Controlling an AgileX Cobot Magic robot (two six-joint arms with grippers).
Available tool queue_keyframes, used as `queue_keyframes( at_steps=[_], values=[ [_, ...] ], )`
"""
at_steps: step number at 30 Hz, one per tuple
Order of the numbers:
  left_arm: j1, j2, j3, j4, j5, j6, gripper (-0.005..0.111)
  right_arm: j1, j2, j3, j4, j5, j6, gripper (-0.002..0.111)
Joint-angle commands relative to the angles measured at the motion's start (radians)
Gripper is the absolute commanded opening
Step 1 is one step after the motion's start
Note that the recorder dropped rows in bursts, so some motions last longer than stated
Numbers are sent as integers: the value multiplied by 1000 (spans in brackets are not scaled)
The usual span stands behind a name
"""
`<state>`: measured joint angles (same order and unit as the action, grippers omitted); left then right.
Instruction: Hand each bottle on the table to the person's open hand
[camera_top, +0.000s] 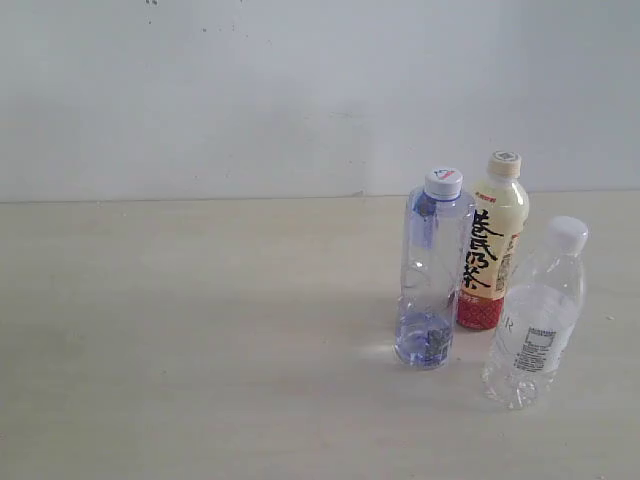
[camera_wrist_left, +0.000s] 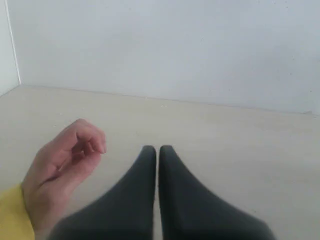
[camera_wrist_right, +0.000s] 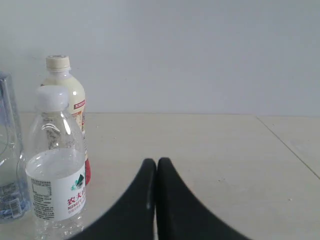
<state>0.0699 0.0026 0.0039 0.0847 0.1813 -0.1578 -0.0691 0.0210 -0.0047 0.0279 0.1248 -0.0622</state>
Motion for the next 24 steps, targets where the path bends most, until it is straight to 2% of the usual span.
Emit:
queue_keyframes(
  at_steps=[1, 17, 20, 24],
  values=[
    [3, -3, -4, 1, -2, -3, 4, -2, 1, 5, -7, -1, 1, 0],
    [3, -3, -4, 1, -2, -3, 4, -2, 1, 5, -7, -37, 1, 0],
    [3, -3, -4, 1, -2, -3, 4, -2, 1, 5, 77, -140, 109, 0],
    [3, -3, -4, 1, -2, -3, 4, -2, 1, 5, 217, -256, 346, 0]
  ],
)
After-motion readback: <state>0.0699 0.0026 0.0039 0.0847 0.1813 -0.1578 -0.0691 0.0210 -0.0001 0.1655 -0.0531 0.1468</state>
